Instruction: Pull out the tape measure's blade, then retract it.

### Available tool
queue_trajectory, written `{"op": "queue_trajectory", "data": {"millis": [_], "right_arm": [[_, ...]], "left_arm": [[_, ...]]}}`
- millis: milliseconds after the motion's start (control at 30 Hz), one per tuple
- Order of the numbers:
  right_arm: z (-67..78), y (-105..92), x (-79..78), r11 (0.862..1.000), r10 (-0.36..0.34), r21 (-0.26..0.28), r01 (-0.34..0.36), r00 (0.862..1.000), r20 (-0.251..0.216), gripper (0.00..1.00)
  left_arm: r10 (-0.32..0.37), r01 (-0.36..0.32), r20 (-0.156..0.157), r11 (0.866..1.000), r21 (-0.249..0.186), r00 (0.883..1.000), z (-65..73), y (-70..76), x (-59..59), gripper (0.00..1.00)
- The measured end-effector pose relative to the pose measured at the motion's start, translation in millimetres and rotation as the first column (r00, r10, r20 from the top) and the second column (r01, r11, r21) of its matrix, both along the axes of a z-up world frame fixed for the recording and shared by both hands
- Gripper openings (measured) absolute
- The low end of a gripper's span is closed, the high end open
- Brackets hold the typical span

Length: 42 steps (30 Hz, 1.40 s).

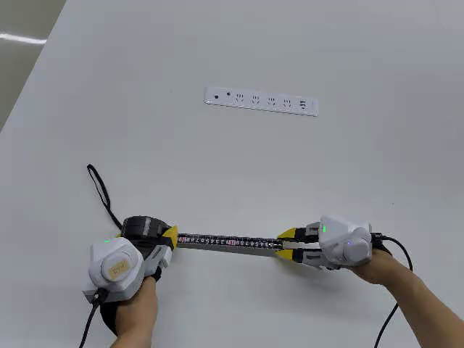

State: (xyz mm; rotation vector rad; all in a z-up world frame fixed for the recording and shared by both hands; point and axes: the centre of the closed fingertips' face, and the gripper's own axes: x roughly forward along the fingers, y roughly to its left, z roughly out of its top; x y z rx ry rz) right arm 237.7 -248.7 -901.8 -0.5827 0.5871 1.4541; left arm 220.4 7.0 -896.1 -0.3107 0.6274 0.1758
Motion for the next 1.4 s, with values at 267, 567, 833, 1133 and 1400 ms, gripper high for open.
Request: {"op": "queue_trajectory", "data": {"millis": [267,567,833,1133,1400], "right_arm": [[1.4,5.4,0.7,1.000,0.008,0.003,-0.008,1.000,0.002,0.12],[2.3,10.7,0.6,1.000,0.016,0.007,-0.017,1.000,0.001,0.12],[2.1,13.6,0.3,1.000,0.027,0.002,-0.027,1.000,-0.004,0.12],[3.2,16.3,-0.3,1.000,0.031,0.000,-0.031,1.000,-0.006,0.12],[3.5,19.5,1.0,0.999,0.033,0.002,-0.033,0.999,-0.005,0.12]], "left_arm": [[-0.002,0.002,0.001,1.000,-0.001,1.000,0.6,-0.1,-0.2,0.61],[-0.005,0.005,0.002,1.000,-0.003,1.000,0.2,-0.2,-0.3,0.61],[-0.007,0.007,0.001,1.000,-0.004,1.000,-0.7,0.1,0.0,0.61],[-0.010,0.010,0.001,1.000,-0.005,1.000,-0.3,-0.3,-0.5,0.61],[-0.007,0.007,0.001,1.000,-0.007,1.000,0.3,-0.5,-0.5,0.61]]}}
